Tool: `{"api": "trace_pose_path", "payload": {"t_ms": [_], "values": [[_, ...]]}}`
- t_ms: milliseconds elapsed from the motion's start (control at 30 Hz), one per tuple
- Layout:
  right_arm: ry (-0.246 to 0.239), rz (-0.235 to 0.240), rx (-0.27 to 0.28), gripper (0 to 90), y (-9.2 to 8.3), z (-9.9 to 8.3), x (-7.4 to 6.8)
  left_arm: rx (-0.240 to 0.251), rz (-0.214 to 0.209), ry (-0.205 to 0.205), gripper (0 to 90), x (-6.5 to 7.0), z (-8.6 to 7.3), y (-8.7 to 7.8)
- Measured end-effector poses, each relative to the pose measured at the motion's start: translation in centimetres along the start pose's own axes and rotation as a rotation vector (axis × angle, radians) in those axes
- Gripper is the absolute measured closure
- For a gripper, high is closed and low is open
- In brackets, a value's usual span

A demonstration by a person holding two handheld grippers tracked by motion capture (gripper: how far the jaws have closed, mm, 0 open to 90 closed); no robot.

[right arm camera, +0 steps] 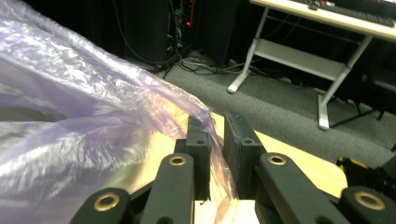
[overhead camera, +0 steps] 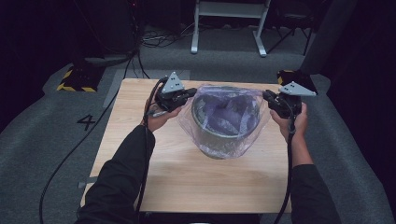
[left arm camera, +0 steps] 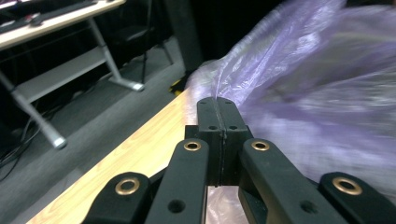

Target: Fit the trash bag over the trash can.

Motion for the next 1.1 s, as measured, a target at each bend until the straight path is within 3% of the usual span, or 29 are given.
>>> {"api": "trace_pose_path", "payload": {"t_ms": [267, 333, 467, 700, 767, 833, 933, 1100], "values": [[0.051, -0.006, -0.062, 81.4, 2.0, -2.2, 0.4, -0.067, 0.049, -0.040, 89.9, -1.8, -1.5, 3.0], [0.055, -0.007, -0.071, 81.3, 2.4, -2.5, 0.6, -0.071, 0.055, -0.068, 89.9, -2.2, -2.0, 3.5], [0.122, -0.002, -0.077, 81.4, 3.0, -3.5, 1.1, -0.115, 0.059, -0.087, 89.9, -2.7, -3.2, 4.4], [0.200, 0.031, -0.119, 81.1, 3.7, -5.1, 1.3, -0.192, 0.049, -0.193, 89.9, -3.0, -6.1, 5.7], [0.197, 0.049, -0.145, 81.1, 3.9, -5.6, 1.1, -0.207, 0.029, -0.212, 89.9, -3.0, -6.6, 5.8], [0.200, 0.068, -0.171, 81.2, 4.1, -6.3, 1.0, -0.196, 0.020, -0.205, 89.8, -2.8, -6.9, 5.8], [0.217, 0.078, -0.190, 80.8, 4.0, -7.4, 1.1, -0.227, 0.005, -0.201, 89.7, -2.6, -7.6, 5.7], [0.222, 0.090, -0.194, 77.9, 3.5, -8.4, 1.2, -0.250, 0.019, -0.226, 87.4, -3.2, -9.1, 4.7]]}}
Point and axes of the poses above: each handheld gripper's, and its own axes: y roughly forward along the jaws, z roughly out of its top, x roughly to its right, the point moved 3 cm from there along y, roughly forward along the jaws, and after that the axes turned 15 degrees about x, right-handed, at the moved point
